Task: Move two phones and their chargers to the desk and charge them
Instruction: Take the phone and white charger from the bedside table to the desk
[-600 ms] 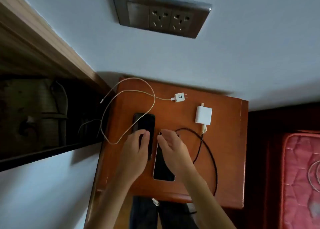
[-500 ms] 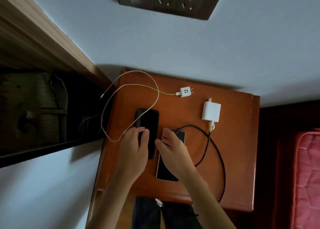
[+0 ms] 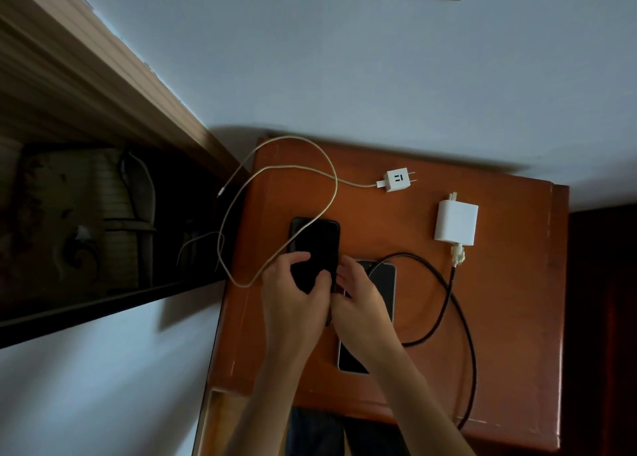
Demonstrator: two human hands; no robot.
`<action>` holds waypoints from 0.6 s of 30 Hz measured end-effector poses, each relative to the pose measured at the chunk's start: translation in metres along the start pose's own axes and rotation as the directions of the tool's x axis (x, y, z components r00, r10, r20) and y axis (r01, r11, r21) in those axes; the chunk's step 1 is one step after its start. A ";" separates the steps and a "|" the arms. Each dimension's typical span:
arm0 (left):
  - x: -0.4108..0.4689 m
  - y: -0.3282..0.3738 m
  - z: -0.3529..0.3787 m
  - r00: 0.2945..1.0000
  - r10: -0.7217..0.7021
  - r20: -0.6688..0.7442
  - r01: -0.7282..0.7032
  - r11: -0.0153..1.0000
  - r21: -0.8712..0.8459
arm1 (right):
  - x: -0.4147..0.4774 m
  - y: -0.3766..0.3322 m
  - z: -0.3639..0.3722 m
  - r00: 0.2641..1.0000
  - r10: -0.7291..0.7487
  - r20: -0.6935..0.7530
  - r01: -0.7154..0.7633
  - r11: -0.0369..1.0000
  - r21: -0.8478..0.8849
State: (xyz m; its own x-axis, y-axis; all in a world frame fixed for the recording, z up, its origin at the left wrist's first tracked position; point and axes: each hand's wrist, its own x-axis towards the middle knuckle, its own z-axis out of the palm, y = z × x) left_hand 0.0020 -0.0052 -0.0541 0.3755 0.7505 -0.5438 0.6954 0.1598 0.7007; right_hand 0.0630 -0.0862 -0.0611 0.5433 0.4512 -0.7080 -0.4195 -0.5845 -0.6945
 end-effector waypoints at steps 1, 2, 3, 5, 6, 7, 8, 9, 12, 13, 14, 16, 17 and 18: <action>0.002 0.000 -0.001 0.999 -0.041 -0.002 0.041 0.997 -0.072 | 0.000 0.001 -0.001 1.000 0.018 0.011 -0.019 1.000 0.014; 0.003 0.001 -0.002 0.997 -0.076 -0.001 0.075 0.988 -0.133 | -0.001 0.000 -0.001 0.999 0.031 0.018 -0.031 0.999 0.015; 0.005 0.001 -0.003 0.995 -0.096 -0.002 0.094 0.981 -0.169 | -0.002 0.001 -0.001 0.999 0.034 0.018 -0.034 0.999 0.014; 0.005 -0.001 -0.006 0.995 -0.099 -0.005 0.096 0.974 -0.204 | -0.002 0.000 0.000 1.000 0.016 0.014 -0.017 1.000 0.006; 0.004 -0.002 -0.007 0.996 -0.085 -0.005 0.082 0.973 -0.216 | -0.003 -0.001 0.000 1.000 0.003 0.013 -0.003 1.000 -0.005; 0.004 -0.004 -0.008 0.998 -0.066 -0.003 0.064 0.974 -0.216 | -0.003 -0.001 0.000 1.000 -0.005 0.010 0.005 1.000 -0.019; 0.003 -0.005 -0.010 0.999 -0.049 0.002 0.048 0.979 -0.196 | -0.004 -0.002 -0.001 1.000 -0.001 0.008 0.001 1.000 -0.026; 0.002 -0.006 -0.010 0.999 -0.033 0.015 0.035 0.986 -0.163 | -0.004 -0.002 -0.002 1.000 0.009 0.007 -0.009 1.000 -0.019; -0.001 -0.003 -0.006 0.995 0.019 0.097 -0.012 0.997 -0.073 | -0.009 0.000 -0.004 0.999 0.040 0.007 -0.040 0.999 0.027; -0.003 -0.002 -0.003 0.993 0.032 0.117 -0.026 0.998 -0.057 | -0.012 0.000 -0.005 0.999 0.042 0.001 -0.042 0.998 0.038; -0.005 0.000 -0.001 0.991 0.045 0.130 -0.038 0.998 -0.055 | -0.013 0.001 -0.007 0.999 0.035 -0.010 -0.034 0.998 0.049; -0.008 0.002 0.004 0.986 0.069 0.153 -0.054 0.994 -0.096 | -0.015 0.002 -0.013 0.998 0.008 -0.059 -0.005 0.999 0.053; -0.009 0.003 0.006 0.985 0.074 0.155 -0.054 0.990 -0.131 | -0.015 0.002 -0.017 0.996 -0.004 -0.086 0.009 0.999 0.054; -0.008 0.003 0.007 0.985 0.086 0.150 -0.060 0.984 -0.167 | -0.014 0.001 -0.022 0.994 -0.016 -0.110 0.021 0.999 0.049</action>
State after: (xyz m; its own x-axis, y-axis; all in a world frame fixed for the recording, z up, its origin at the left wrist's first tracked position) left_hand 0.0055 -0.0157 -0.0505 0.5211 0.6570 -0.5448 0.5595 0.2191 0.7993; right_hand 0.0705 -0.1083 -0.0492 0.6266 0.3836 -0.6784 -0.4431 -0.5408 -0.7150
